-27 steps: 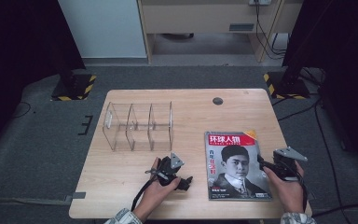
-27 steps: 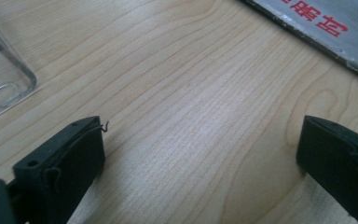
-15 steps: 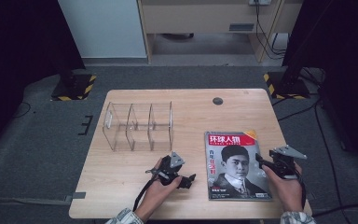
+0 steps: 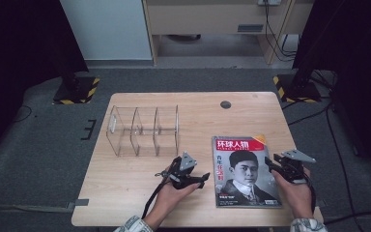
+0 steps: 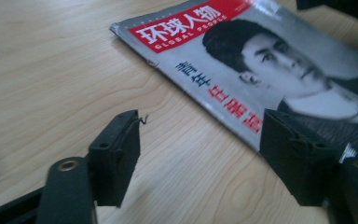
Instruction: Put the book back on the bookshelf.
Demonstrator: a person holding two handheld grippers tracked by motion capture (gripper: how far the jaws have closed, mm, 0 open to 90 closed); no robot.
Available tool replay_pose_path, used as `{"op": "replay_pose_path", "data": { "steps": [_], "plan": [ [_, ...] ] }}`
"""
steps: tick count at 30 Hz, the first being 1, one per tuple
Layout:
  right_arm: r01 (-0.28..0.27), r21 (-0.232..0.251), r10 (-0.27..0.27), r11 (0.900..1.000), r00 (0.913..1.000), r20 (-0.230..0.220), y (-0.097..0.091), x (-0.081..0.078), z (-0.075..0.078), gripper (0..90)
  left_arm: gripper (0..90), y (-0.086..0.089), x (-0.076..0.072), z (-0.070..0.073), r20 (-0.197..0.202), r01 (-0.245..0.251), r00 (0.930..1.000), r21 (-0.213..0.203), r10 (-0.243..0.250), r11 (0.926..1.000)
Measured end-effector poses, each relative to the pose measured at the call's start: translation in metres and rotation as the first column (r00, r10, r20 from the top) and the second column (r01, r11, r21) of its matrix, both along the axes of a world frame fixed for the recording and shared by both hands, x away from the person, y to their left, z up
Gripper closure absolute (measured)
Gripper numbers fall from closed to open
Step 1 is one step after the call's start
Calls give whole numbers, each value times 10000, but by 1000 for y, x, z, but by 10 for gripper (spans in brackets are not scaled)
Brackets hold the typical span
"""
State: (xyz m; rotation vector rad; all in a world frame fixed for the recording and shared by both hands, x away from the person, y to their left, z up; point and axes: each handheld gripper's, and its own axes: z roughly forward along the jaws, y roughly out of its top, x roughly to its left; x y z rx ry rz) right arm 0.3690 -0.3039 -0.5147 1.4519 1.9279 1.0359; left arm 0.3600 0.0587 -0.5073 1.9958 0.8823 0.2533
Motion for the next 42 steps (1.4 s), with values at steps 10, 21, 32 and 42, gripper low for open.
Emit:
{"op": "replay_pose_path", "data": {
  "steps": [10, 21, 32, 42],
  "plan": [
    [-84, 102, 89, 9999, 9984, -564, 4, 18, -14, 331, 467, -41, -2, -20, -224, 1264, 9919, 807, -1250, 9887],
    [-366, 652, 435, 9972, 9933, -1072, 3, 24, -21, 360, 452, -62, 0, -9, -111, 1517, 9884, 874, -1513, 9846],
    [-414, 1244, 481, 9914, 9975, -516, 2, 13, -9, 480, 489, -78, -11, -21, 200, 1588, 9860, 1935, -1658, 9681],
    [-1305, 1887, 1429, 9733, 9883, -536, 5, -12, -4, 498, 488, -75, -14, -23, 341, 1283, 9900, 1854, -1369, 9743]
  ]
}}
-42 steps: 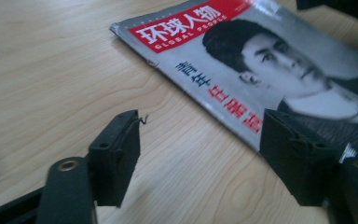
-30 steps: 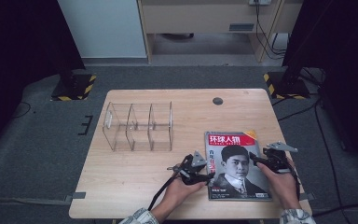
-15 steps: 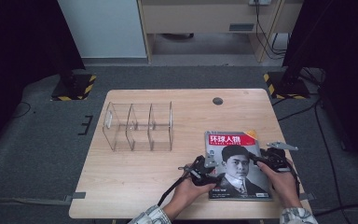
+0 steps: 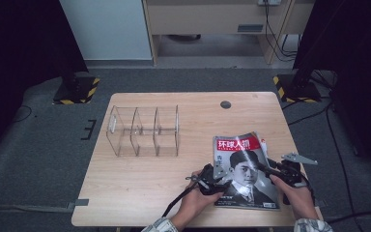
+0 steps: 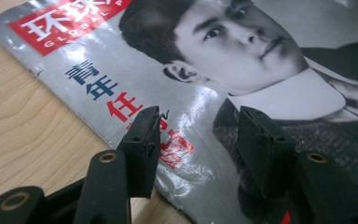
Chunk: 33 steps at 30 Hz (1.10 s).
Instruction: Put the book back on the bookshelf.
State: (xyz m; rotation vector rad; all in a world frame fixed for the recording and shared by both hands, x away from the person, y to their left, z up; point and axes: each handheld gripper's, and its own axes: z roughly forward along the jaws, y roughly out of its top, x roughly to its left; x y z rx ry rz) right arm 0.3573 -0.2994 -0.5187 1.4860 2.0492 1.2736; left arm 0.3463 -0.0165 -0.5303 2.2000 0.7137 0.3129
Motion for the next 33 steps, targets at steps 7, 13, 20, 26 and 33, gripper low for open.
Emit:
{"op": "replay_pose_path", "data": {
  "steps": [7, 13, 20, 26, 33],
  "plan": [
    [-138, 231, 145, 9996, 9994, -327, 1, 5, -4, 500, 488, 0, -3, 1, 13, -119, 9999, 102, 119, 9999],
    [-742, -146, 746, 9971, 9968, 275, 21, 9, 4, 489, 489, 1, -4, 0, 70, -122, 9999, 13, 122, 9999],
    [-562, -846, 500, 9948, 9961, -733, 20, 13, -6, 504, 493, 2, -5, -2, 168, -99, 9998, -91, 100, 9999],
    [-643, -1006, 567, 9928, 9955, -764, 18, 16, -8, 548, 502, 2, -5, -2, 165, 12, 9999, -122, -10, 9999],
    [-1150, -1325, 1067, 9845, 9920, -679, 24, 19, -9, 454, 525, 2, -8, -3, 262, -84, 9996, -235, 90, 9997]
  ]
}}
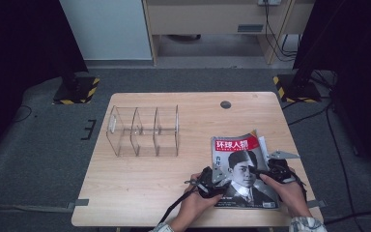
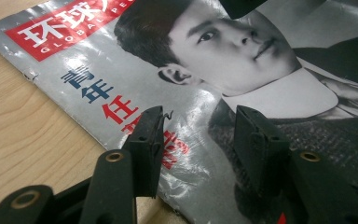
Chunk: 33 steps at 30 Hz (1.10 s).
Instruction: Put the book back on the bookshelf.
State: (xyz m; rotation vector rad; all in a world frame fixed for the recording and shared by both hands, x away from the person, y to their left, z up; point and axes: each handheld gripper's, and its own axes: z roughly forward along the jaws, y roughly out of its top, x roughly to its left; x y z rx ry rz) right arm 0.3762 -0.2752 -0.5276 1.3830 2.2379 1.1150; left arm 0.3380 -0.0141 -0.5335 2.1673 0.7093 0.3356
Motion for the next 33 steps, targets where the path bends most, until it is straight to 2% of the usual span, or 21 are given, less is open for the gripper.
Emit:
{"op": "replay_pose_path", "data": {
  "steps": [9, 12, 16, 22, 25, 27, 28, 30, 32, 33],
  "plan": [
    [-137, -107, 135, 9998, 9998, -138, -1, 1, 1, 615, 524, 0, 0, 0, 7, 45, 10000, 6, -45, 10000],
    [-31, -141, 30, 9999, 9999, -121, -1, 2, 2, 647, 524, 0, 0, 0, 20, 21, 10000, -21, -21, 10000],
    [13, -240, -12, 9997, 10000, 73, 1, 1, 5, 753, 524, 0, 0, 0, 36, 7, 10000, 7, -7, 10000],
    [47, 89, -49, 9999, 9997, 240, 1, 0, 8, 841, 520, 0, 0, 0, -23, -17, 10000, -39, 16, 10000],
    [-21, 250, 12, 9997, 9994, 357, 1, -1, 10, 872, 440, 1, 2, 0, -263, 209, 9994, -247, -216, 9995],
    [-112, 286, 98, 9995, 9987, 492, 1, -2, 11, 875, 300, 4, 6, 0, -348, 44, 9994, -374, -57, 9993],
    [-159, 245, 144, 9996, 9981, 598, 1, -3, 12, 876, 259, 7, 9, 1, -222, -67, 9997, -436, 57, 9990],
    [-213, 328, 188, 9992, 9970, 751, 1, -4, 14, 877, 237, 15, 16, 4, -138, -475, 9988, -658, 467, 9967],
    [-281, 477, 235, 9985, 9954, 927, 2, -7, 18, 877, 221, 24, 24, 6, -378, -860, 9959, -983, 826, 9914],
    [-281, 477, 235, 9985, 9954, 927, 2, -7, 18, 877, 218, 24, 24, 6, -378, -860, 9959, -983, 826, 9914]
  ]
}}
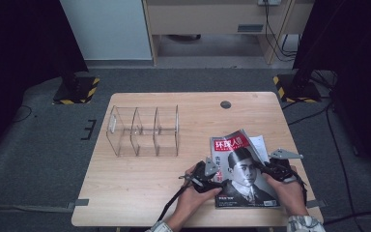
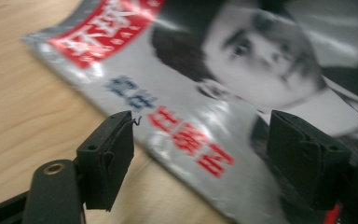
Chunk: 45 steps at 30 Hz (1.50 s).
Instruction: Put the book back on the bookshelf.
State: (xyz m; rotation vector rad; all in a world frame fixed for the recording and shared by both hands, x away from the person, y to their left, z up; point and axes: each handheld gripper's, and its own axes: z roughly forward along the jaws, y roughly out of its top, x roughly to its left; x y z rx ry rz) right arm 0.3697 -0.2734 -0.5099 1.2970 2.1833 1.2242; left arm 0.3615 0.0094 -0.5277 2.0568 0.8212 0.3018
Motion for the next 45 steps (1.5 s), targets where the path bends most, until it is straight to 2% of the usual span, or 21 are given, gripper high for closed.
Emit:
{"op": "replay_pose_path", "data": {
  "steps": [1, 4, 7, 12, 13, 14, 15, 20, 23, 26, 30, 32, 36, 37, 38, 39, 40, 41, 43, 44, 45],
  "plan": [
    [-128, 28, 127, 9999, 9996, 254, 1, -3, 3, 878, 209, 5, 7, 0, -365, -178, 9992, -246, 169, 9995],
    [-287, 285, 272, 9992, 9983, 506, 0, -6, 7, 878, 198, 8, 13, 0, -499, -248, 9985, -196, 238, 9995],
    [-474, 483, 438, 9977, 9964, 727, -1, -9, 10, 878, 192, 10, 19, -3, -839, -379, 9959, -449, 340, 9983],
    [-790, 1184, 669, 9898, 9924, 1033, -3, -11, 15, 878, 193, 9, 24, -8, -1082, -410, 9934, -210, 385, 9989],
    [-843, 1344, 704, 9873, 9920, 1051, -3, -12, 16, 878, 193, 8, 24, -8, -1264, -331, 9916, -433, 274, 9985],
    [-843, 1344, 704, 9873, 9920, 1051, -3, -12, 16, 878, 192, 8, 24, -8, -1264, -331, 9916, -433, 274, 9985],
    [-901, 1698, 704, 9814, 9904, 1188, -4, -11, 17, 879, 190, 7, 26, -8, -1327, -242, 9910, -553, 167, 9982],
    [-911, 2326, 674, 9683, 9919, 1081, -8, -10, 15, 878, 206, 5, 30, -8, -1521, 138, 9881, -687, -242, 9975],
    [-731, 2126, 577, 9744, 9953, 779, -7, -7, 8, 877, 251, 3, 30, -8, -1527, 269, 9876, -609, -360, 9978],
    [-472, 1846, 384, 9817, 9980, 509, -7, -3, 2, 876, 319, 3, 30, -6, -1551, 148, 9877, -417, -211, 9990],
    [-393, 882, 420, 9953, 9987, -295, 0, 1, -10, 872, 394, 2, 30, -4, -1615, 139, 9867, -257, -179, 9996],
    [-460, 784, 502, 9959, 9974, -524, 1, 2, -13, 866, 450, 1, 29, -3, -1590, 119, 9872, -123, -137, 9999],
    [-465, 498, 493, 9977, 9971, -579, 5, 2, -15, 839, 529, -3, 26, -2, -1482, 38, 9890, 192, -9, 9998],
    [-350, 82, 354, 9994, 9972, -653, 6, 2, -16, 751, 544, -4, 25, -1, -1476, 47, 9890, 273, -6, 9996],
    [-350, 82, 354, 9994, 9972, -653, 6, 2, -16, 751, 559, -4, 25, -1, -1476, 47, 9890, 273, -6, 9996],
    [-306, -273, 284, 9992, 9964, -796, 7, 4, -19, 612, 569, -3, 25, -1, -1431, 86, 9897, 358, -34, 9993],
    [-306, -273, 284, 9992, 9964, -796, 7, 4, -19, 612, 569, -4, 25, -1, -1398, 101, 9902, 382, -46, 9992],
    [176, -596, -231, 9981, 9954, -929, 5, 6, -21, 400, 584, -4, 24, -1, -1403, 87, 9901, 366, -35, 9993],
    [284, -553, -338, 9981, 9945, -989, 3, 7, -21, 384, 593, -4, 24, -1, -1396, 90, 9902, 369, -38, 9993],
    [916, -718, -966, 9932, 9929, -700, -2, 6, -19, 245, 599, -3, 24, 0, -1352, 174, 9908, 417, -116, 9990],
    [916, -718, -966, 9932, 9929, -700, -2, 6, -19, 245, 602, -3, 24, 0, -1352, 174, 9908, 417, -116, 9990]
  ]
}}
